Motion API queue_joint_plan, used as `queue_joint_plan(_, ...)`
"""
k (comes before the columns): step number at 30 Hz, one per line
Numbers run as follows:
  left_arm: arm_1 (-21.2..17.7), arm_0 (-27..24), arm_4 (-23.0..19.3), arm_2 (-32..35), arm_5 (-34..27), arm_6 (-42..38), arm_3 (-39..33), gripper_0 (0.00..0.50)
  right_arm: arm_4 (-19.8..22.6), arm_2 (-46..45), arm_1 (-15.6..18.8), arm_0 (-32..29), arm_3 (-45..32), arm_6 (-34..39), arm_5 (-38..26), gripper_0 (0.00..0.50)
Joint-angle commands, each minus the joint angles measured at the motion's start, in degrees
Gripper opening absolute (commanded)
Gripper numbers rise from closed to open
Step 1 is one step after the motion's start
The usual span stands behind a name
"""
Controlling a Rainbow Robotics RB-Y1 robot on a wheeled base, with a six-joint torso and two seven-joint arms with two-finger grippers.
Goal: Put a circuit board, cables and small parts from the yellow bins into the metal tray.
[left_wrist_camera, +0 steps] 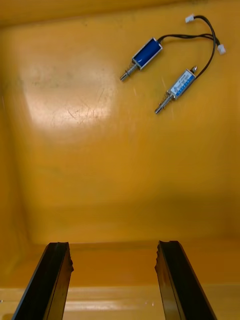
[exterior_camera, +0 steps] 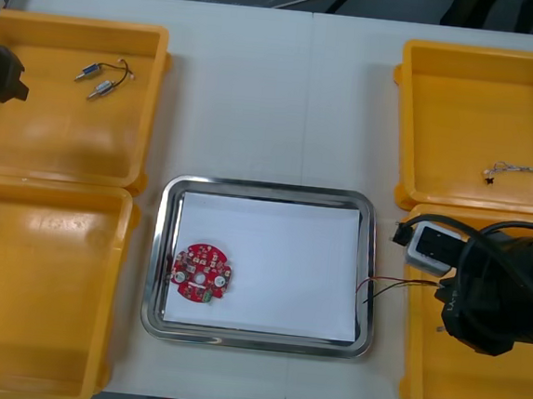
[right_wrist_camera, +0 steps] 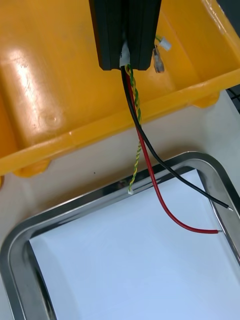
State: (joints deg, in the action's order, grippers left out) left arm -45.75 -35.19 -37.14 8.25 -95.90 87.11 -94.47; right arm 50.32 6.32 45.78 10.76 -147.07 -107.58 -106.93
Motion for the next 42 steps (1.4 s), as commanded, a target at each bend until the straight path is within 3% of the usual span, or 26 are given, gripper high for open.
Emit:
queue_joint_plan(1,1.63,-5.15,1.10,-2.71,3.00,4.12,2.63,0.500,-2.86,7.48,1.86,4.97,1.61,-1.23,2.43,0.000)
queue_joint_plan(10,6.38,-9.37,3.30,-3.94,8.80,13.62,9.66,0.500,-9.62,24.53,1.42,14.11,7.50,-0.35,7.97,0.000)
queue_joint_plan(18,10.07,-12.71,4.00,-3.85,13.37,20.21,15.28,0.500,-15.43,38.42,-2.98,21.49,13.57,1.50,9.90,0.000)
queue_joint_plan(34,12.97,-16.57,3.39,-3.85,25.76,34.71,29.61,0.500,-21.49,47.65,-14.23,25.45,22.27,2.73,9.64,0.000)
queue_joint_plan(42,12.97,-16.57,3.48,-6.93,29.45,35.59,31.46,0.500,-23.60,49.14,-16.42,25.53,24.64,2.99,9.29,0.000)
